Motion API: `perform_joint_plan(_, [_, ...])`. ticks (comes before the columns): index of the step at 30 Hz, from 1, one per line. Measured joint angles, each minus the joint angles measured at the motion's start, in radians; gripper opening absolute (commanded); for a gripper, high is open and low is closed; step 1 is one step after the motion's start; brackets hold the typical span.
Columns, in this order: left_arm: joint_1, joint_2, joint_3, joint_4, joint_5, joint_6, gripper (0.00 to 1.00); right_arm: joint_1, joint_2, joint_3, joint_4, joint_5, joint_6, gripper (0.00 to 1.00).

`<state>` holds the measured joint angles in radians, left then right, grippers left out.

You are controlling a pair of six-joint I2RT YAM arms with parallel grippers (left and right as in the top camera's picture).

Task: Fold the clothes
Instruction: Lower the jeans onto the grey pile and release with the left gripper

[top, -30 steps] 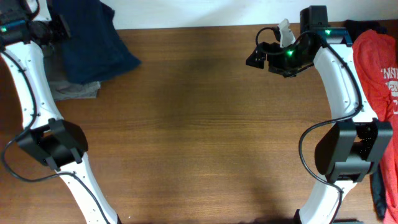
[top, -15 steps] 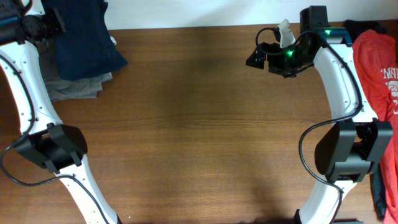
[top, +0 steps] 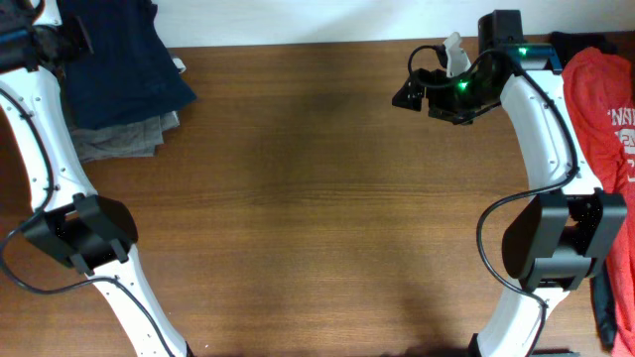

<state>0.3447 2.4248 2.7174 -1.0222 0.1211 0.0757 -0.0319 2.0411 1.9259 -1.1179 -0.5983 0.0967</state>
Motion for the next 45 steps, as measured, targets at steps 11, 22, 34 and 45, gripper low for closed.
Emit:
perform_joint_plan(11, [0.05, 0.107, 0.0, 0.073, -0.074, 0.02, 0.54, 0.0, 0.0, 0.0, -0.005, 0.0, 0.0, 0.99])
perform_joint_plan(22, [0.051, 0.165, 0.0, 0.061, -0.201, 0.014, 0.94, 0.0, 0.0, 0.0, -0.006, 0.0, 0.0, 0.99])
perform_joint_plan(34, [0.051, 0.163, 0.0, -0.148, -0.044, -0.048, 0.01, 0.0, 0.0, 0.0, -0.007, 0.0, 0.0, 0.99])
perform_joint_plan(45, [0.051, 0.163, 0.0, -0.216, -0.043, -0.055, 0.01, 0.0, 0.0, 0.0, -0.008, 0.0, -0.001, 0.99])
